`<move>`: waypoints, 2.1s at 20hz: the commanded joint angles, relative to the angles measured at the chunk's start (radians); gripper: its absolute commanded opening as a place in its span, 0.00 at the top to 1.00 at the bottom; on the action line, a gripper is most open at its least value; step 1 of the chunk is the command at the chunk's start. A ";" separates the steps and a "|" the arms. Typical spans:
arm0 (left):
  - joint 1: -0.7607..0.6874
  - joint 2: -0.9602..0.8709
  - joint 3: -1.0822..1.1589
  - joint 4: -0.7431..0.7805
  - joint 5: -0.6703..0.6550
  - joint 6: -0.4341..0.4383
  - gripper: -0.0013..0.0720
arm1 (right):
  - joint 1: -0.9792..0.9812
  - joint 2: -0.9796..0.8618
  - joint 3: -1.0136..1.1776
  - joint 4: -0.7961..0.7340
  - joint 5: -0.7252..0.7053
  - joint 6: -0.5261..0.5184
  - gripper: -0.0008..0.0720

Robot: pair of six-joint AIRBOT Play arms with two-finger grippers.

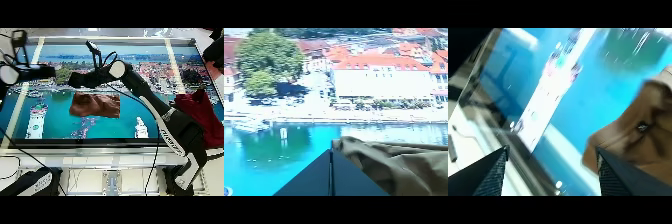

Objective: Fold the shirts.

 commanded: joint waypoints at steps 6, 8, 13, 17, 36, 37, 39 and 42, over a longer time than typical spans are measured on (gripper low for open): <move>0.042 0.037 -0.002 0.005 -0.039 0.000 0.96 | -0.354 0.072 -0.019 -0.390 0.533 0.026 0.18; 0.042 0.036 -0.002 0.004 -0.039 0.000 0.96 | -0.449 0.061 -0.135 -0.331 0.560 0.050 0.18; 0.037 0.016 -0.004 -0.025 -0.051 0.000 0.96 | -0.538 -0.078 -0.376 0.116 0.476 -0.068 0.18; 0.036 -0.014 -0.008 -0.025 -0.056 0.000 0.96 | -0.482 -0.130 -0.389 0.116 0.324 -0.074 0.18; 0.036 -0.035 -0.018 -0.025 -0.057 0.000 0.96 | -0.505 -0.040 0.106 0.265 0.549 -0.105 0.97; 0.036 -0.035 -0.018 -0.026 -0.056 0.000 0.96 | -0.573 -0.003 0.135 0.262 0.530 -0.073 0.97; 0.036 -0.035 -0.018 -0.058 -0.056 0.000 0.96 | -0.700 0.068 0.116 0.258 0.489 -0.035 0.97; 0.036 -0.035 -0.018 -0.109 -0.056 0.000 0.96 | -0.924 0.140 0.090 0.254 0.513 -0.015 0.97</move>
